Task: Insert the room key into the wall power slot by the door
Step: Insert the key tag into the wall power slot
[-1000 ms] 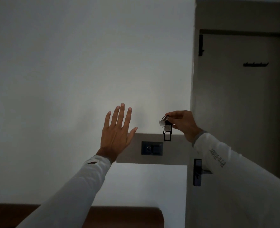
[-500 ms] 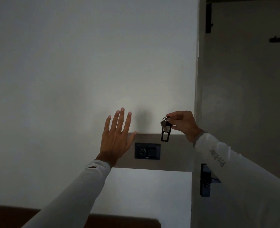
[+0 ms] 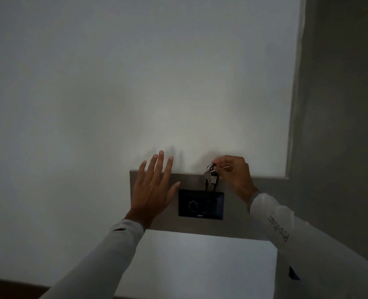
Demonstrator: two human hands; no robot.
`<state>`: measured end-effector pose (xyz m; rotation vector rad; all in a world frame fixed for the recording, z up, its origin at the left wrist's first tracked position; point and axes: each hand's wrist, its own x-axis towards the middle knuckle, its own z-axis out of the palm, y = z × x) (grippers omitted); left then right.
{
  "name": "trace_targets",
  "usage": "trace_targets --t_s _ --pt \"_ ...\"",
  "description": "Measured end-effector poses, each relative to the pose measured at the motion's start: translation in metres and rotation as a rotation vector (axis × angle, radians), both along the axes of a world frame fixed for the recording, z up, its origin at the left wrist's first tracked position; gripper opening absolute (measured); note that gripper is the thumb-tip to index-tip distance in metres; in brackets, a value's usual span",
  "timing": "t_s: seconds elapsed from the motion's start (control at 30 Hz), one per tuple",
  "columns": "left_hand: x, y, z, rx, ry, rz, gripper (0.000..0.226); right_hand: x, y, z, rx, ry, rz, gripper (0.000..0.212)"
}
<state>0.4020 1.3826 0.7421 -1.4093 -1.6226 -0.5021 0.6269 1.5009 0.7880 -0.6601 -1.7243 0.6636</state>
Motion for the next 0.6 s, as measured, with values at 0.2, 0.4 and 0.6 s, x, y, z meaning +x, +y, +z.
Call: trace_targets --t_s 0.2,0.4,0.6 --pt "-0.026 0.062 -0.027 0.017 0.037 -0.042 0.073 -0.015 0.032 -0.033 0.074 0.038 0.005 0.015" --pt "-0.024 0.088 -0.045 0.024 -0.015 -0.077 0.072 -0.010 0.036 -0.043 0.104 -0.009 0.017 0.017" --pt "-0.027 0.088 -0.047 0.031 -0.012 -0.095 0.070 -0.012 0.026 -0.066 0.341 -0.206 -0.120 0.020"
